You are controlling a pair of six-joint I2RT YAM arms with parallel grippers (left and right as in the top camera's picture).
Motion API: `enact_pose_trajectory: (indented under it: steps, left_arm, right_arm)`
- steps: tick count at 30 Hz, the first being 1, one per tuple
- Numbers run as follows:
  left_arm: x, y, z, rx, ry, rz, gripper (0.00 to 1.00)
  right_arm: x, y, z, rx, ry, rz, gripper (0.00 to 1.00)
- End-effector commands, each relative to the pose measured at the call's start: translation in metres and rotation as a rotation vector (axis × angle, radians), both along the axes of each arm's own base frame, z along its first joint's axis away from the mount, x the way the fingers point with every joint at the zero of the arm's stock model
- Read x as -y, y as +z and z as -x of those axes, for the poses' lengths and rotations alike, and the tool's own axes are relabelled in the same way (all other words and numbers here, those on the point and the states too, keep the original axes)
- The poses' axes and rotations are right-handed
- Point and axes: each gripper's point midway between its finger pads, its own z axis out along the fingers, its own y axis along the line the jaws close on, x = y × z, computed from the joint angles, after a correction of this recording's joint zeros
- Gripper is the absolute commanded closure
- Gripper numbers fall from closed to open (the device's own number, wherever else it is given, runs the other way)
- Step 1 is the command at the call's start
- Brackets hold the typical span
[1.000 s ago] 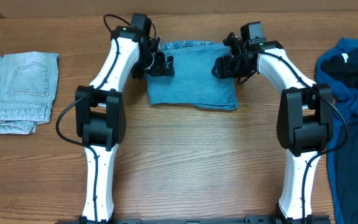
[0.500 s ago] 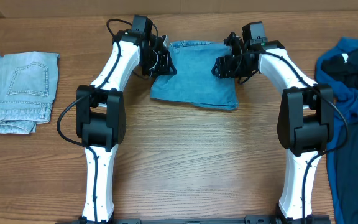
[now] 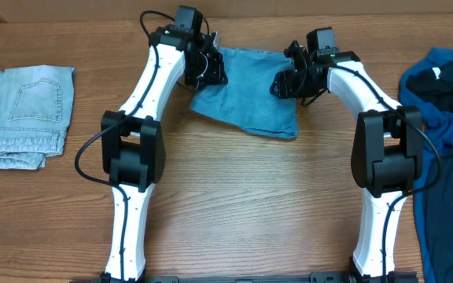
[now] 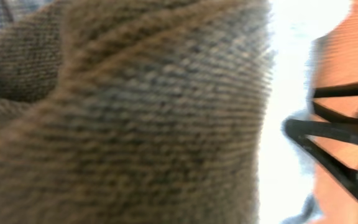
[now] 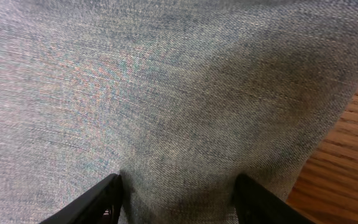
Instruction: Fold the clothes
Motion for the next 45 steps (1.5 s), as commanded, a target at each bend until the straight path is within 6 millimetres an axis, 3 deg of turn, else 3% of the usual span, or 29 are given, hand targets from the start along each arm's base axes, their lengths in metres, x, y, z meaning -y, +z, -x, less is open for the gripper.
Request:
enact_pose_trajectory:
  steps: [1,3,4,5,8,13,17,22,24,26,28,30,35,37,39,41,45]
  left_arm:
    - [-0.005,-0.009,-0.003,0.043,0.042,-0.185,0.83]
    - [-0.005,-0.014,0.000,0.044,0.032,-0.218,0.58]
    - [-0.008,-0.015,-0.001,0.057,0.021,-0.239,0.34]
    - [-0.013,-0.016,-0.003,0.065,0.030,-0.266,0.21]
    - [-0.028,-0.022,-0.006,0.076,0.056,-0.350,0.09]
    - [-0.042,-0.042,-0.001,0.058,0.067,-0.414,0.03]
    - [-0.042,-0.071,0.014,0.004,0.062,-0.404,0.00]
    - [-0.010,-0.083,0.043,-0.132,0.033,-0.199,0.01]
    - [0.018,-0.074,0.048,-0.154,-0.012,-0.035,0.00]
    - [0.033,-0.065,0.045,-0.142,-0.039,0.059,0.00]
    - [0.041,-0.059,0.044,-0.135,-0.056,0.110,0.02]
    - [0.043,-0.058,0.043,-0.132,-0.060,0.123,0.13]
    - [0.043,-0.058,0.043,-0.127,-0.063,0.123,0.66]
    - [0.040,-0.055,0.038,-0.110,-0.062,0.127,0.96]
    - [0.035,-0.050,0.033,-0.103,-0.051,0.131,0.96]
    - [0.027,-0.027,0.023,-0.095,-0.034,0.134,0.96]
    - [0.022,0.021,0.005,0.007,-0.060,0.076,0.96]
  right_arm:
    - [-0.014,-0.013,0.014,-0.056,0.032,-0.047,0.39]
    - [-0.014,-0.013,0.014,-0.056,0.032,-0.047,0.39]
    - [-0.014,-0.013,0.014,-0.056,0.032,-0.047,0.39]
    - [-0.014,-0.013,0.014,-0.056,0.032,-0.047,0.39]
    - [-0.014,-0.013,0.014,-0.057,0.032,-0.046,0.39]
    - [-0.014,-0.013,0.014,-0.057,0.032,-0.046,0.39]
    - [-0.014,-0.013,0.014,-0.056,0.032,-0.047,0.39]
    - [-0.014,-0.013,0.014,-0.057,0.032,-0.047,0.39]
    - [-0.014,-0.013,0.014,-0.056,0.032,-0.047,0.39]
    - [-0.014,-0.013,0.014,-0.057,0.032,-0.047,0.39]
    - [-0.014,-0.013,0.014,-0.056,0.032,-0.047,0.39]
    - [-0.014,-0.013,0.014,-0.056,0.032,-0.047,0.39]
    - [-0.014,-0.013,0.014,-0.057,0.031,-0.047,0.40]
    - [-0.013,-0.013,0.014,-0.057,0.031,-0.047,0.40]
    - [-0.013,-0.013,0.014,-0.057,0.030,-0.047,0.40]
    - [-0.011,-0.012,0.013,-0.058,0.023,-0.048,0.50]
    - [-0.010,-0.012,0.012,-0.059,0.017,-0.053,0.50]
